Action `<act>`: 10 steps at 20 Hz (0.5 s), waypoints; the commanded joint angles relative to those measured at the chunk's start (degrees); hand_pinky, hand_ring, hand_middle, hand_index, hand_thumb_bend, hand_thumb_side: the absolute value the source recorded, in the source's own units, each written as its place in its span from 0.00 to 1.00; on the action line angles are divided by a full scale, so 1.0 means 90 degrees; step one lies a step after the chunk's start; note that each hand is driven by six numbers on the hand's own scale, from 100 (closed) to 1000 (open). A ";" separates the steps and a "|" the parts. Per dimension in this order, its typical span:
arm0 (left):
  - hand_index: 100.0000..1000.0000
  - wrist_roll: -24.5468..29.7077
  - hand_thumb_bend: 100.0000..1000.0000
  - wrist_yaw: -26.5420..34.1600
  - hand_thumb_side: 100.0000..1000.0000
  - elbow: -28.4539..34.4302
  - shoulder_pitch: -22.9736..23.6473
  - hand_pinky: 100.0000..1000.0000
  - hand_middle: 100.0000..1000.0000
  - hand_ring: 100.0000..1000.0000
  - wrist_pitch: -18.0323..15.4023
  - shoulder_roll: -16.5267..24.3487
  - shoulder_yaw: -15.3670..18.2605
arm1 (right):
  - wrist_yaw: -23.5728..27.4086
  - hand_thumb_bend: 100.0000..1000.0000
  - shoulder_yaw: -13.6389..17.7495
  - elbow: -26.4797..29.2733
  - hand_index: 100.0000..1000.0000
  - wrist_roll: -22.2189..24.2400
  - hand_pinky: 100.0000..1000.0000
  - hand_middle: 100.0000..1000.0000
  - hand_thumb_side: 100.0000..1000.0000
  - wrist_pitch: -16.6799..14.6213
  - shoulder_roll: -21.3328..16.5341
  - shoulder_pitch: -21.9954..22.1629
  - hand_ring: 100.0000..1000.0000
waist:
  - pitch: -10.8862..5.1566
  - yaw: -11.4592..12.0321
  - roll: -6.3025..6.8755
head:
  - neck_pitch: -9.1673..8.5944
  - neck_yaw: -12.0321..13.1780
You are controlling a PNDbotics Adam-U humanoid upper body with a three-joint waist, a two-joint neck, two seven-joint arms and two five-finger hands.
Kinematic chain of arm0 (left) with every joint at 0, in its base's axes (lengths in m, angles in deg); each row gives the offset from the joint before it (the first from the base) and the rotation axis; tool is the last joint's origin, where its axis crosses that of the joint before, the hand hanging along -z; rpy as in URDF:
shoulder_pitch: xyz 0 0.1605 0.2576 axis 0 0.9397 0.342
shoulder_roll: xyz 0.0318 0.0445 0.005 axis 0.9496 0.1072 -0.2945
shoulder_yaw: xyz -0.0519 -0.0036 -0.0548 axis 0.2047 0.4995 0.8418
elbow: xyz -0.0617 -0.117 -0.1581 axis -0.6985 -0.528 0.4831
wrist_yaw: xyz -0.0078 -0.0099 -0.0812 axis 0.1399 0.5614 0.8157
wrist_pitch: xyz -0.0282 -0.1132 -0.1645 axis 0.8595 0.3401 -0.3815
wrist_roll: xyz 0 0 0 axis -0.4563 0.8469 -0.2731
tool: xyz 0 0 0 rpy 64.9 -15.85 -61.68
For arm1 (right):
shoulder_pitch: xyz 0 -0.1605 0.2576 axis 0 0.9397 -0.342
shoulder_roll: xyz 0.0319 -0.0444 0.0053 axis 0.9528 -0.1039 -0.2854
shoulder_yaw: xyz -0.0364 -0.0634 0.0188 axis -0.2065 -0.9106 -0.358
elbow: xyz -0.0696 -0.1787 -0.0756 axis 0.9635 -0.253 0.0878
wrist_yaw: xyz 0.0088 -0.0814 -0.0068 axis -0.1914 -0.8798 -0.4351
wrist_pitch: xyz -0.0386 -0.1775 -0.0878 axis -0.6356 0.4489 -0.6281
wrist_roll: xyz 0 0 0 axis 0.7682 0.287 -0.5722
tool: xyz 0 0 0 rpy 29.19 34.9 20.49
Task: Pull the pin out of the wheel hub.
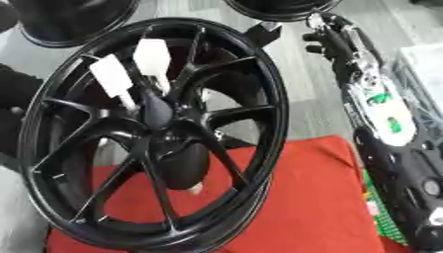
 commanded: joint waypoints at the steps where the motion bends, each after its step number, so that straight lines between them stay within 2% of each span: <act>1: 0.81 0.0068 0.40 -0.0090 0.64 -0.0033 -0.0225 0.74 0.79 0.93 0.0201 -0.0057 -0.0030 | -0.0027 0.00 0.0023 0.0090 0.80 -0.0018 0.76 0.77 0.53 -0.0019 -0.0202 -0.0061 0.75 | -0.0167 0.0015 -0.0030 | -0.0020 -0.0089; 6: 0.82 0.0355 0.48 -0.0267 0.64 -0.0250 -0.0378 0.77 0.81 0.94 0.0421 -0.0285 -0.0262 | -0.0024 0.00 0.0019 0.0087 0.80 -0.0014 0.76 0.77 0.53 -0.0019 -0.0202 -0.0063 0.75 | -0.0162 0.0010 -0.0034 | 0.0002 -0.0106; 10: 0.80 0.0644 0.55 -0.0639 0.59 -0.0522 -0.0450 0.76 0.76 0.92 0.0490 -0.0441 -0.0359 | -0.0033 0.00 0.0012 0.0074 0.80 -0.0008 0.76 0.77 0.53 -0.0016 -0.0201 -0.0073 0.75 | -0.0162 0.0000 -0.0040 | 0.0008 -0.0106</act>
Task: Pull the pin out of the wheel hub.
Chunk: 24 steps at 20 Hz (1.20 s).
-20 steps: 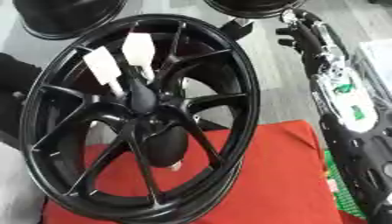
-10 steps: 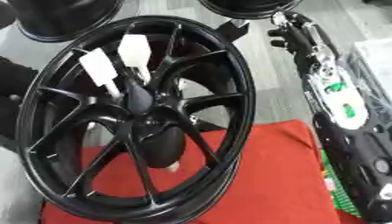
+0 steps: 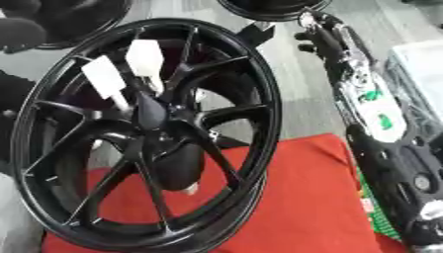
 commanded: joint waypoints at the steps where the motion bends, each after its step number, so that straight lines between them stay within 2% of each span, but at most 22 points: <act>1: 0.80 0.0233 0.56 -0.0337 0.57 -0.0239 -0.0164 0.77 0.75 0.92 0.0060 -0.0042 0.0006 | -0.0032 0.00 0.0006 0.0073 0.80 0.0000 0.76 0.77 0.53 -0.0012 -0.0199 -0.0075 0.75 | -0.0161 0.0000 -0.0040 | 0.0006 -0.0011; 8: 0.82 0.0899 0.65 -0.1056 0.59 -0.0739 -0.0338 0.80 0.76 0.90 0.0020 -0.0423 -0.0238 | -0.0059 0.00 -0.0008 0.0052 0.80 0.0019 0.76 0.77 0.54 -0.0019 -0.0202 -0.0067 0.75 | -0.0160 -0.0001 -0.0050 | 0.0038 0.0027; 13: 0.81 0.1083 0.72 -0.1383 0.54 -0.0928 -0.0321 0.81 0.74 0.88 -0.0069 -0.0541 -0.0256 | -0.0068 0.00 -0.0020 0.0046 0.80 0.0031 0.76 0.77 0.54 -0.0016 -0.0201 -0.0071 0.75 | -0.0161 -0.0010 -0.0046 | 0.0053 0.0056; 18: 0.82 0.1184 0.67 -0.1488 0.44 -0.1217 -0.0289 0.82 0.75 0.82 -0.0162 -0.0687 -0.0310 | -0.0065 0.00 -0.0038 0.0044 0.80 0.0045 0.76 0.77 0.54 -0.0013 -0.0193 -0.0084 0.75 | -0.0162 -0.0027 -0.0051 | 0.0049 0.0099; 24: 0.82 0.1256 0.65 -0.1702 0.41 -0.1589 -0.0272 0.83 0.76 0.83 -0.0200 -0.0873 -0.0369 | -0.0066 0.00 -0.0058 0.0045 0.80 0.0065 0.76 0.77 0.54 -0.0008 -0.0171 -0.0121 0.75 | -0.0154 -0.0075 -0.0049 | 0.0061 0.0155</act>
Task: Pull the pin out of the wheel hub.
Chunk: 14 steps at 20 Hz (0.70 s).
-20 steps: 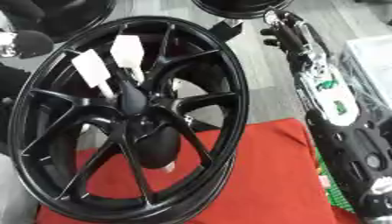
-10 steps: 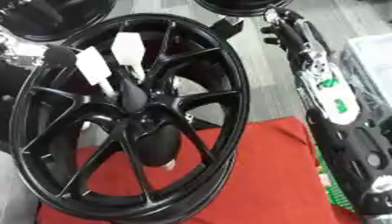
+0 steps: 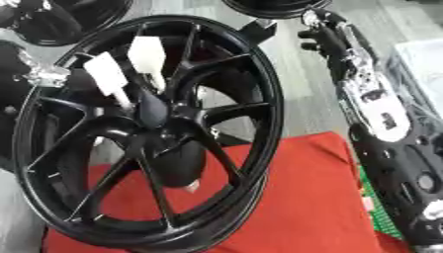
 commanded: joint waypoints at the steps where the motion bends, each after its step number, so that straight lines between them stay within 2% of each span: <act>1: 0.82 0.0240 0.65 -0.0147 0.41 -0.0170 -0.0054 0.83 0.76 0.83 0.0191 0.0026 0.0068 | -0.0040 0.00 0.0011 0.0055 0.80 0.0020 0.76 0.77 0.54 0.0002 -0.0168 -0.0115 0.75 | -0.0153 -0.0009 -0.0033 | 0.0010 0.0039; 14: 0.82 -0.0075 0.64 -0.0218 0.43 -0.0778 0.0068 0.84 0.77 0.84 0.0203 -0.0202 0.0123 | -0.0074 0.00 -0.0054 0.0050 0.80 0.0090 0.76 0.77 0.54 0.0015 -0.0126 -0.0176 0.75 | -0.0124 -0.0098 -0.0055 | -0.0035 0.0149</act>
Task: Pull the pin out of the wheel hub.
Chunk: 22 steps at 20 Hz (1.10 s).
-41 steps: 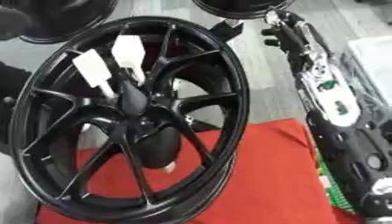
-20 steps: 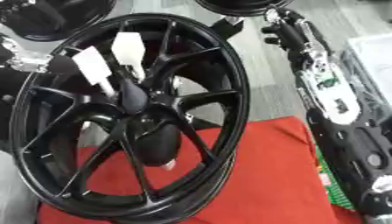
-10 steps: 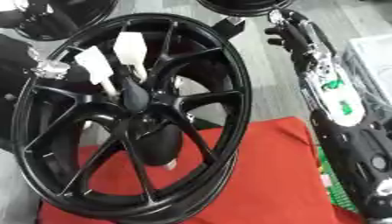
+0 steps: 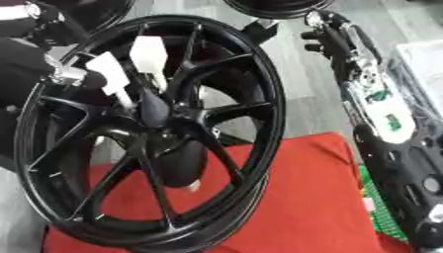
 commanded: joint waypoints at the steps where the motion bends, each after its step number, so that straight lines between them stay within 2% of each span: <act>1: 0.82 0.0033 0.65 -0.0032 0.43 -0.0137 -0.0060 0.84 0.77 0.85 0.0087 0.0039 0.0132 | -0.0028 0.00 0.0014 0.0083 0.80 0.0022 0.76 0.77 0.54 -0.0003 -0.0124 -0.0120 0.75 | -0.0122 -0.0015 -0.0038 | -0.0038 0.0032; 9: 0.82 -0.0087 0.67 0.0043 0.41 -0.0497 -0.0040 0.83 0.77 0.85 0.0006 -0.0093 0.0207 | -0.0043 0.00 -0.0013 0.0078 0.80 0.0048 0.76 0.77 0.55 0.0013 -0.0095 -0.0159 0.75 | -0.0092 -0.0067 -0.0054 | -0.0058 0.0074; 22: 0.82 -0.0012 0.63 0.0077 0.43 -0.0756 -0.0080 0.84 0.78 0.86 -0.0218 -0.0238 0.0273 | -0.0040 0.00 -0.0044 0.0073 0.80 0.0068 0.76 0.78 0.55 0.0034 -0.0071 -0.0178 0.75 | -0.0074 -0.0100 -0.0073 | -0.0096 0.0109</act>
